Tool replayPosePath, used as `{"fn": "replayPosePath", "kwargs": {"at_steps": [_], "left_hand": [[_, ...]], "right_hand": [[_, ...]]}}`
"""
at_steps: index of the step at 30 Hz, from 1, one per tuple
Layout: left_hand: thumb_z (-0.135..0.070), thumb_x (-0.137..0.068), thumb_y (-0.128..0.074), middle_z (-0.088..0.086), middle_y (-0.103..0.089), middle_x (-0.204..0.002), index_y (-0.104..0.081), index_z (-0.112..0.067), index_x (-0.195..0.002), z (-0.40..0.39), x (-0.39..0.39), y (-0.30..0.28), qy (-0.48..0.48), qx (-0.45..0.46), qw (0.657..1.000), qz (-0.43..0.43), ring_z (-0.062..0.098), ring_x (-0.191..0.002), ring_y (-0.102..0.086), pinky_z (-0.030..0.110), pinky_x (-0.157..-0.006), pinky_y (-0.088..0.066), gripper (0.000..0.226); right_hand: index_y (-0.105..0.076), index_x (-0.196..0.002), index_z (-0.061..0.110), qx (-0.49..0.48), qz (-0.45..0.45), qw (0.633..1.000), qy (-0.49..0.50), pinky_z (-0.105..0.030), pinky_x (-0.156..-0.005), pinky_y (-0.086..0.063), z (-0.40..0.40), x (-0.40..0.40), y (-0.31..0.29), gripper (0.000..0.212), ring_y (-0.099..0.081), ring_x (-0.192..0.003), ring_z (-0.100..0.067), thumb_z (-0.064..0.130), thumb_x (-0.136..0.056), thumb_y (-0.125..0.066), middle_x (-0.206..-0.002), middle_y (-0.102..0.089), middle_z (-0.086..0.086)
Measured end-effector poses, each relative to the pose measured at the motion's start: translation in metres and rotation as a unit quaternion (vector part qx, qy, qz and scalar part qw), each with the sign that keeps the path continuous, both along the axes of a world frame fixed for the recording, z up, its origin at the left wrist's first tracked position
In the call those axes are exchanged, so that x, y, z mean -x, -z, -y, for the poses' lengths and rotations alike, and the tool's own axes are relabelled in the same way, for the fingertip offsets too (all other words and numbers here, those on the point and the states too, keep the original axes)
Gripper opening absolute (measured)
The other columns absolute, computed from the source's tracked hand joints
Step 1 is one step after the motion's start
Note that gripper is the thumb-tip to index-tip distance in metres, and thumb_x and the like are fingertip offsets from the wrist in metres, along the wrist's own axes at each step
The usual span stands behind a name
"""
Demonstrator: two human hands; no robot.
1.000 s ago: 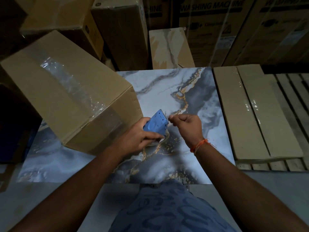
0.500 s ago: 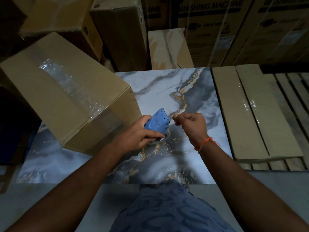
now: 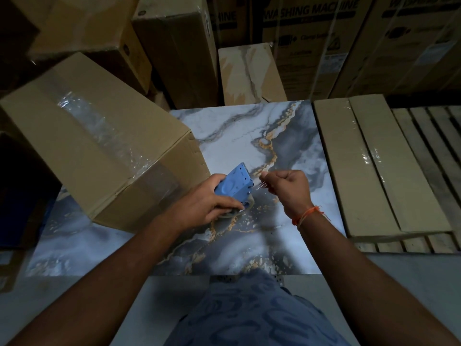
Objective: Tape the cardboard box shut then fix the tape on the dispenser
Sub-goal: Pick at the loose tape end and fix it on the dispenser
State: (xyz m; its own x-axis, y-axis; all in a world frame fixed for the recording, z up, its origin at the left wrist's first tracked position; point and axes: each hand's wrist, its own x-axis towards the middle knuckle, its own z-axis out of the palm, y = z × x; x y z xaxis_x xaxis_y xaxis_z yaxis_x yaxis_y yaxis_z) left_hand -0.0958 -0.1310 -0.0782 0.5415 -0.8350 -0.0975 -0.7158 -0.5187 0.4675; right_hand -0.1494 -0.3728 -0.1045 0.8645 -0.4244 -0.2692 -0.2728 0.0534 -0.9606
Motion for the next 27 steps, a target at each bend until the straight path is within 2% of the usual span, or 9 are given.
{"fn": "replayPosePath", "kwargs": {"at_steps": [4, 8, 12, 15, 19, 22, 25, 27], "left_hand": [[-0.044, -0.094, -0.060, 0.009, -0.043, -0.142, -0.067, -0.052, -0.123, 0.002, 0.001, -0.001, 0.001, -0.012, 1.000, -0.007, 0.026, -0.120, -0.054, 0.040, -0.094, -0.056, 0.031], [-0.051, -0.094, -0.056, 0.008, -0.044, -0.141, -0.064, -0.053, -0.124, 0.003, 0.003, -0.001, -0.003, -0.031, 0.999, -0.020, 0.025, -0.119, -0.054, 0.038, -0.095, -0.054, 0.032], [-0.035, -0.095, -0.068, 0.012, -0.046, -0.143, -0.073, -0.044, -0.120, -0.013, 0.011, 0.009, 0.018, -0.096, 0.994, -0.044, 0.030, -0.123, -0.054, 0.041, -0.103, -0.049, 0.027], [-0.035, -0.097, -0.065, 0.014, -0.042, -0.149, -0.073, -0.043, -0.122, -0.020, 0.019, 0.014, 0.004, -0.122, 0.991, -0.057, 0.031, -0.129, -0.051, 0.038, -0.107, -0.044, 0.027], [-0.039, -0.097, -0.064, 0.011, -0.040, -0.153, -0.072, -0.046, -0.123, -0.012, 0.023, 0.015, 0.006, -0.154, 0.987, -0.037, 0.029, -0.129, -0.050, 0.030, -0.108, -0.041, 0.027], [-0.043, -0.098, -0.062, 0.010, -0.040, -0.151, -0.072, -0.047, -0.121, -0.013, 0.020, 0.012, -0.005, -0.172, 0.984, -0.038, 0.029, -0.129, -0.048, 0.033, -0.109, -0.041, 0.026], [-0.042, -0.098, -0.061, 0.009, -0.040, -0.149, -0.071, -0.049, -0.122, -0.009, 0.019, 0.009, -0.004, -0.190, 0.981, -0.034, 0.030, -0.127, -0.049, 0.037, -0.109, -0.043, 0.027], [-0.040, -0.098, -0.061, 0.007, -0.040, -0.149, -0.069, -0.050, -0.123, -0.007, 0.017, 0.008, -0.001, -0.195, 0.980, -0.031, 0.029, -0.126, -0.050, 0.037, -0.108, -0.044, 0.028]], "right_hand": [[-0.079, -0.075, 0.001, -0.004, 0.001, 1.000, 0.004, -0.024, -0.061, -0.054, 0.006, 0.002, 0.001, 0.019, -0.063, -0.058, -0.012, 0.015, -0.087, -0.076, -0.066, -0.074, -0.013], [-0.079, -0.077, -0.001, -0.017, 0.004, 1.000, 0.006, -0.030, -0.065, -0.055, 0.006, 0.004, 0.000, 0.019, -0.064, -0.063, -0.020, 0.014, -0.088, -0.075, -0.072, -0.074, -0.024], [-0.076, -0.071, 0.008, -0.043, 0.025, 0.998, 0.035, -0.021, -0.060, -0.054, 0.036, -0.004, -0.010, 0.020, -0.067, -0.061, -0.017, 0.009, -0.090, -0.071, -0.061, -0.075, -0.004], [-0.078, -0.073, 0.009, -0.029, 0.020, 0.999, 0.004, -0.027, -0.065, -0.055, 0.056, -0.005, -0.015, 0.018, -0.071, -0.072, -0.026, 0.013, -0.089, -0.072, -0.067, -0.076, -0.010], [-0.077, -0.077, 0.001, -0.032, 0.006, 0.999, 0.015, -0.031, -0.066, -0.053, 0.054, 0.000, -0.005, 0.018, -0.068, -0.072, -0.027, 0.014, -0.089, -0.072, -0.072, -0.075, -0.018], [-0.078, -0.074, 0.008, -0.037, -0.011, 0.999, 0.019, -0.027, -0.064, -0.054, 0.055, 0.007, -0.001, 0.017, -0.068, -0.069, -0.024, 0.012, -0.089, -0.072, -0.072, -0.074, -0.018], [-0.078, -0.078, 0.006, -0.032, -0.012, 0.999, 0.036, -0.029, -0.067, -0.054, 0.062, 0.011, 0.001, 0.016, -0.070, -0.072, -0.026, 0.012, -0.091, -0.070, -0.076, -0.073, -0.022], [-0.077, -0.077, 0.007, -0.034, -0.013, 0.998, 0.049, -0.027, -0.067, -0.055, 0.070, 0.014, 0.001, 0.016, -0.072, -0.070, -0.024, 0.012, -0.091, -0.071, -0.073, -0.074, -0.018]]}}
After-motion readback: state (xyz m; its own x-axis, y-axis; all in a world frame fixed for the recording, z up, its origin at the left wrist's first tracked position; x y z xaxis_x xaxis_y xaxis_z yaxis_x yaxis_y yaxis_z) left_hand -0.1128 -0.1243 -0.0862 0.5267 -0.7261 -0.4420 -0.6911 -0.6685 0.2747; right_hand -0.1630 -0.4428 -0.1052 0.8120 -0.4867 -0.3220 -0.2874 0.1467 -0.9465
